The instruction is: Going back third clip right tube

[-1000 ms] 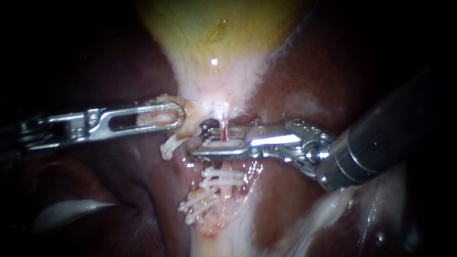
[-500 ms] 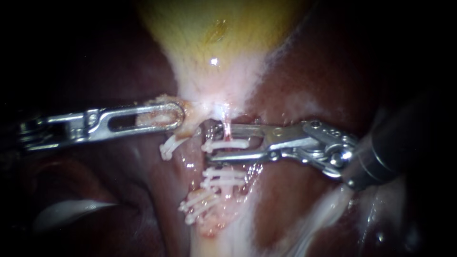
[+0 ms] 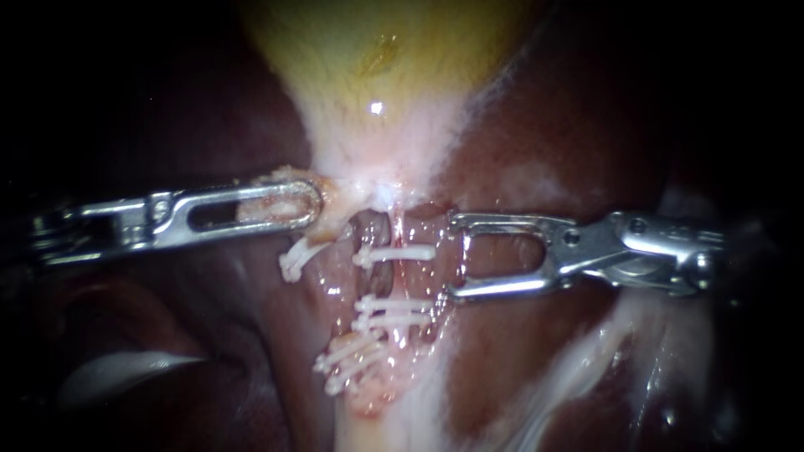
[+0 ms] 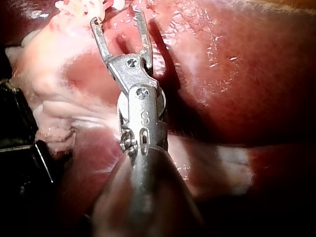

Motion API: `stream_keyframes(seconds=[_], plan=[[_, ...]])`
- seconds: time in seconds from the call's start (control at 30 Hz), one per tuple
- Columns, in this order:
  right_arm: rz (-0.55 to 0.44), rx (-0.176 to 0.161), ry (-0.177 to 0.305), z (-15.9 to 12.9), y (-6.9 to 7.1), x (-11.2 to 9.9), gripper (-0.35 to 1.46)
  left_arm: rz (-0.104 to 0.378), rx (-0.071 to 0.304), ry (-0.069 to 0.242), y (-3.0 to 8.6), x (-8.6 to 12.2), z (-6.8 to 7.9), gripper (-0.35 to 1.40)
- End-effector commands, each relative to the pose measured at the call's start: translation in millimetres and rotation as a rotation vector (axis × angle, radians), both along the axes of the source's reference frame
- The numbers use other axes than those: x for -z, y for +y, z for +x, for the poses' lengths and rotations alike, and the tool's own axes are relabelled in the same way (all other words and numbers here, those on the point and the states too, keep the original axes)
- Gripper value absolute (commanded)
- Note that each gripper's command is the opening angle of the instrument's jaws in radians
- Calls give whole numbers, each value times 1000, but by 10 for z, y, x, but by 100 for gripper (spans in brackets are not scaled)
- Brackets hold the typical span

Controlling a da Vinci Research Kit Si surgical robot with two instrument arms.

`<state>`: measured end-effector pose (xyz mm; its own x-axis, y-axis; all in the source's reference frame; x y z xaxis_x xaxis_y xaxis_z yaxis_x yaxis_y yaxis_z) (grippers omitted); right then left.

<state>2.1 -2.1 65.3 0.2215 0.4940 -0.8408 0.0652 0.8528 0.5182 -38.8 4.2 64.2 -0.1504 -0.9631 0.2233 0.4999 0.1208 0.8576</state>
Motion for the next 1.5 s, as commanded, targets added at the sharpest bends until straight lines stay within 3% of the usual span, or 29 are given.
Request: stream_keyframes(seconds=[0.03, 0.43, 0.67, 1.0, 1.27, 1.5], plan=[[-13, 5, 4, -4, 1, 3, 50, 0, 0, -1, 0, 0, 0, -35], [-70, 35, 24, -30, 9, 33, 50, 0, -1, -1, 1, -1, -1, -35], [-69, 35, 24, -29, 9, 34, 50, -9, 4, 3, -4, -17, -11, -35], [-69, 36, 25, -29, 7, 36, 50, -14, 8, 6, 4, -42, -22, -35], [-69, 36, 25, -29, 6, 37, 50, -16, 10, 6, 4, -52, -42, -35], [-69, 36, 25, -29, 6, 37, 50, -17, 9, 4, 4, -55, -45, -35]])
